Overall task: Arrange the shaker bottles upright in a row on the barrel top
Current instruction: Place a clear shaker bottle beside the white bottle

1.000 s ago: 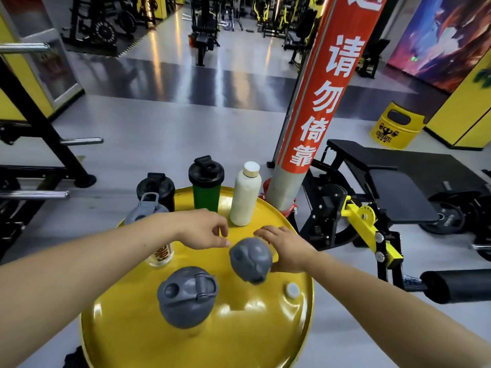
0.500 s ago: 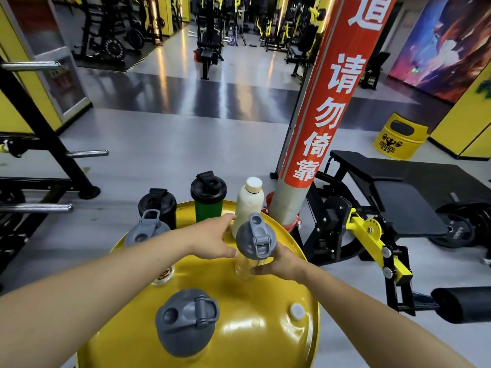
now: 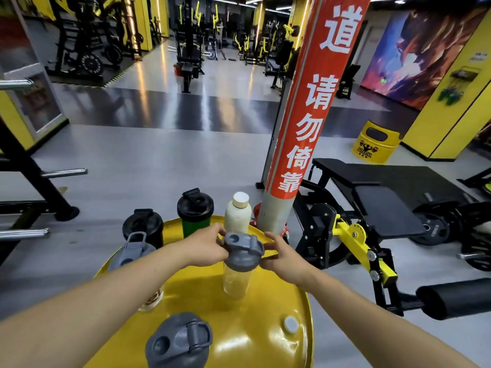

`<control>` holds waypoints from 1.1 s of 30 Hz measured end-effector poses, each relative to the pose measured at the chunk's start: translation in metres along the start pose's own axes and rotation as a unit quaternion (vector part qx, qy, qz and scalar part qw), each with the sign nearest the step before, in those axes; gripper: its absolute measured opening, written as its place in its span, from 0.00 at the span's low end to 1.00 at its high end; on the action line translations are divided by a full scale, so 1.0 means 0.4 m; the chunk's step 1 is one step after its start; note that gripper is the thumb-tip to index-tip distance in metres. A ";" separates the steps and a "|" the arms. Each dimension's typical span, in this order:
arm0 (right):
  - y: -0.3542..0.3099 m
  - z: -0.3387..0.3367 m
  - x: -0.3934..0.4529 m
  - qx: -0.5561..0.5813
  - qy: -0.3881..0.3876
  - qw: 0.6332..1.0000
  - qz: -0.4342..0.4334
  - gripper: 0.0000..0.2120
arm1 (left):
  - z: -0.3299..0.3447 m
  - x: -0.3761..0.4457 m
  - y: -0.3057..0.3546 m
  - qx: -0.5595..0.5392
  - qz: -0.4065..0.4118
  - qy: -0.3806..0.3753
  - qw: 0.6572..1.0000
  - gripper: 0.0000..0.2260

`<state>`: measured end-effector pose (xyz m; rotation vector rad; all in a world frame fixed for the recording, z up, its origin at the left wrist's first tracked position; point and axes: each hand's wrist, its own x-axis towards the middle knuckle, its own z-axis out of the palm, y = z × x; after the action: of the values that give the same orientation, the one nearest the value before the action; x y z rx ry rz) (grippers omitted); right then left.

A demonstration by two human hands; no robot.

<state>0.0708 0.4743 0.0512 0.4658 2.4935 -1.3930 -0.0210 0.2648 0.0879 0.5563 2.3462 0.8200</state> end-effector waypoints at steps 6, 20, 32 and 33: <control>0.003 0.034 -0.028 -0.065 0.034 0.997 0.016 0.35 | 0.018 -0.015 -0.015 0.022 -0.006 -0.055 0.998 0.41; -0.010 0.058 -0.036 -0.032 0.063 0.997 -0.014 0.28 | 0.044 0.004 -0.036 -0.017 0.050 -0.041 0.998 0.42; -0.177 -0.011 -0.051 -0.186 0.136 0.961 -0.156 0.25 | -0.107 -0.099 -0.061 0.138 0.085 0.000 0.987 0.25; -0.198 -0.001 -0.049 -0.192 0.129 0.957 -0.176 0.24 | -0.119 -0.112 -0.067 0.140 0.091 0.012 0.986 0.23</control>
<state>0.0578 0.4328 0.1200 0.1304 3.0870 -0.9500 -0.0234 0.2011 0.1179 0.8952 2.4762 0.5777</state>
